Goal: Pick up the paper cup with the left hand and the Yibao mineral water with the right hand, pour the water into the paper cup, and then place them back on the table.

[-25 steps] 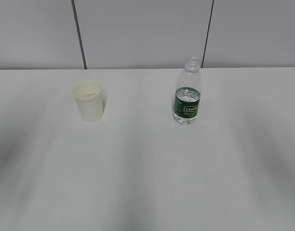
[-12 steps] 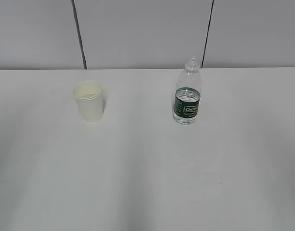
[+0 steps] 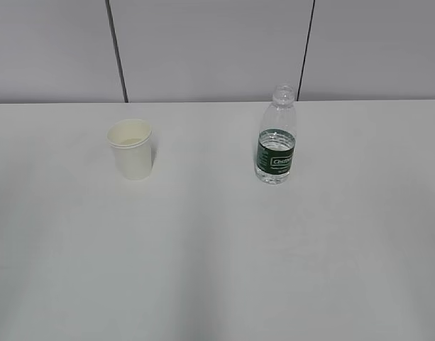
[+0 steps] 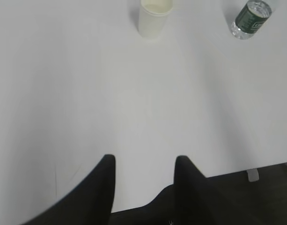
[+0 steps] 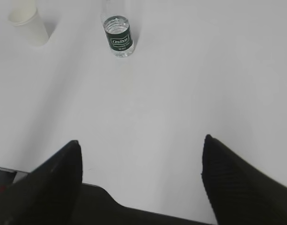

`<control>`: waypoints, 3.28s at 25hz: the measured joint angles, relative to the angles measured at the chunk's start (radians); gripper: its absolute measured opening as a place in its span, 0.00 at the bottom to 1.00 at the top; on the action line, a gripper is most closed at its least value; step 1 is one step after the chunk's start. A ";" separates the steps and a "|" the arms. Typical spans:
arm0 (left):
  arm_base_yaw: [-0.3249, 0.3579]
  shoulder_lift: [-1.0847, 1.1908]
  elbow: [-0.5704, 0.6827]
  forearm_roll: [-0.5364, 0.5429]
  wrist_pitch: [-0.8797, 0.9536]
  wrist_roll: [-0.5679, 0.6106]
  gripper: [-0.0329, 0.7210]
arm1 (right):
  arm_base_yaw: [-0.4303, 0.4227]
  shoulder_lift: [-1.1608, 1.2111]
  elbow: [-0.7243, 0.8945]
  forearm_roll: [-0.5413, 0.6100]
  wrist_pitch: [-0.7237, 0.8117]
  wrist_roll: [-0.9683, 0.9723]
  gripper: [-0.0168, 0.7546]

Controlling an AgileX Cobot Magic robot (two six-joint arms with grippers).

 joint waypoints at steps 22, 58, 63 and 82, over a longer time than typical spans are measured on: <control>-0.001 -0.431 0.229 0.039 0.019 0.035 0.38 | 0.000 -0.375 0.297 -0.013 0.007 -0.143 0.78; -0.002 -0.431 0.352 0.060 -0.160 0.066 0.88 | 0.000 -0.375 0.419 -0.013 -0.118 -0.149 0.88; -0.002 -0.431 0.352 0.060 -0.160 0.066 0.91 | 0.000 -0.375 0.419 -0.013 -0.118 -0.146 0.89; 0.007 -0.431 0.352 0.061 -0.162 0.066 0.70 | -0.087 -0.375 0.420 -0.013 -0.122 -0.144 0.67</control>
